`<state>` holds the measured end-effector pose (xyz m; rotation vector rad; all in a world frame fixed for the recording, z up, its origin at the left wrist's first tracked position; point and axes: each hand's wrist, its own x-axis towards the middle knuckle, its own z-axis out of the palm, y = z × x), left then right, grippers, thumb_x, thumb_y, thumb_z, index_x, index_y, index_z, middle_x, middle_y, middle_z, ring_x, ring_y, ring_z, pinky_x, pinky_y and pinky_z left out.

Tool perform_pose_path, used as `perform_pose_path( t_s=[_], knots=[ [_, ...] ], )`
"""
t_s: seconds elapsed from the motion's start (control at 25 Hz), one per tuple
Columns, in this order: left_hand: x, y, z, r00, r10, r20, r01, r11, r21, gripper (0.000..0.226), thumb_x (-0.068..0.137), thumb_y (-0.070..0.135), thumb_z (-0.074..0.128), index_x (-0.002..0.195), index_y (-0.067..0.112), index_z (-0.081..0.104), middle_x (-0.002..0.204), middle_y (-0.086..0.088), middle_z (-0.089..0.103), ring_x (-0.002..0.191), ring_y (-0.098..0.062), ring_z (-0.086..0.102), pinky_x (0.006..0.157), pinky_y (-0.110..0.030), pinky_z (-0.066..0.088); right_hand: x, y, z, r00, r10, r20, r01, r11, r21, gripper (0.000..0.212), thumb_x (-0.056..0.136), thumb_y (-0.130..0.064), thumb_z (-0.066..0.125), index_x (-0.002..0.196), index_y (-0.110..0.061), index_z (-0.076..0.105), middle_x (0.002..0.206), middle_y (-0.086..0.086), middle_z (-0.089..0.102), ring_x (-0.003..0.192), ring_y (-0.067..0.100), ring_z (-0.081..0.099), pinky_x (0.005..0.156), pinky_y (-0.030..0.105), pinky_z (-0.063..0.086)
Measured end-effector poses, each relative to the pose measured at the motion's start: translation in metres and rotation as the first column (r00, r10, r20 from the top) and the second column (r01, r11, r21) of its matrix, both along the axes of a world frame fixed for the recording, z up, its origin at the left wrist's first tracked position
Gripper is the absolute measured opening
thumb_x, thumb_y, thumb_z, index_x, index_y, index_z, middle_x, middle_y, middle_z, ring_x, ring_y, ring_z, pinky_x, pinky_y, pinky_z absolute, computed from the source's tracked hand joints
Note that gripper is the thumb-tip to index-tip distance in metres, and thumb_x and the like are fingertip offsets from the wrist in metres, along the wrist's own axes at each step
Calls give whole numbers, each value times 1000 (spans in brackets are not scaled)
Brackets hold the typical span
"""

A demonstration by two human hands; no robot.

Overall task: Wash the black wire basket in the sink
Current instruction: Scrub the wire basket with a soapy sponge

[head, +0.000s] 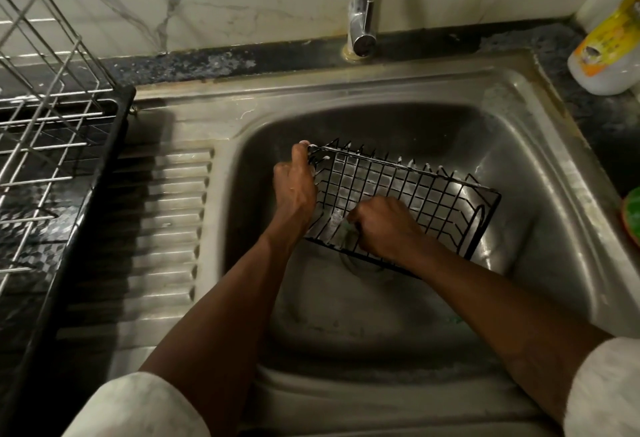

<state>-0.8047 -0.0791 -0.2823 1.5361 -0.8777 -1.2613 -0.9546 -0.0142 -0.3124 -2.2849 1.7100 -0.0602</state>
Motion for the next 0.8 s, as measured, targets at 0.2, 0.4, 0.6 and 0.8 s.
perform_pose_path(
  t_s=[0.2, 0.4, 0.6, 0.8],
  knots=[
    [2, 0, 2, 999, -4, 38, 6, 999, -43, 44, 87, 52, 49, 66, 13, 49, 59, -7, 33, 58, -21, 28, 53, -39, 24, -9, 14, 17, 903, -77, 422, -81, 936, 343, 21, 85, -13, 78, 81, -34, 76, 92, -14, 76, 79, 0, 70, 69, 21, 56],
    [2, 2, -1, 999, -21, 47, 22, 999, -30, 50, 77, 63, 45, 70, 14, 53, 64, -9, 38, 61, -22, 33, 56, -40, 28, -13, 19, 4, 992, -84, 98, 76, 994, 75, 15, 79, -7, 69, 86, -17, 79, 79, -2, 72, 76, 20, 70, 62, 25, 50],
    [3, 1, -2, 997, -43, 65, 44, 999, -11, 56, 73, 67, 43, 78, 12, 55, 67, -9, 40, 59, -20, 34, 50, -35, 27, -16, 32, 13, 880, -121, 458, -40, 945, 325, 16, 86, -17, 77, 96, -29, 78, 97, -12, 77, 85, 1, 71, 75, 23, 59],
    [2, 2, -3, 997, -39, 65, 40, 999, -17, 47, 82, 60, 47, 69, 15, 52, 62, -5, 39, 59, -20, 35, 51, -34, 28, -14, 28, 8, 944, -113, 309, 45, 975, 219, 15, 81, -12, 75, 93, -18, 80, 92, -4, 77, 83, 11, 72, 71, 28, 58]
  ],
)
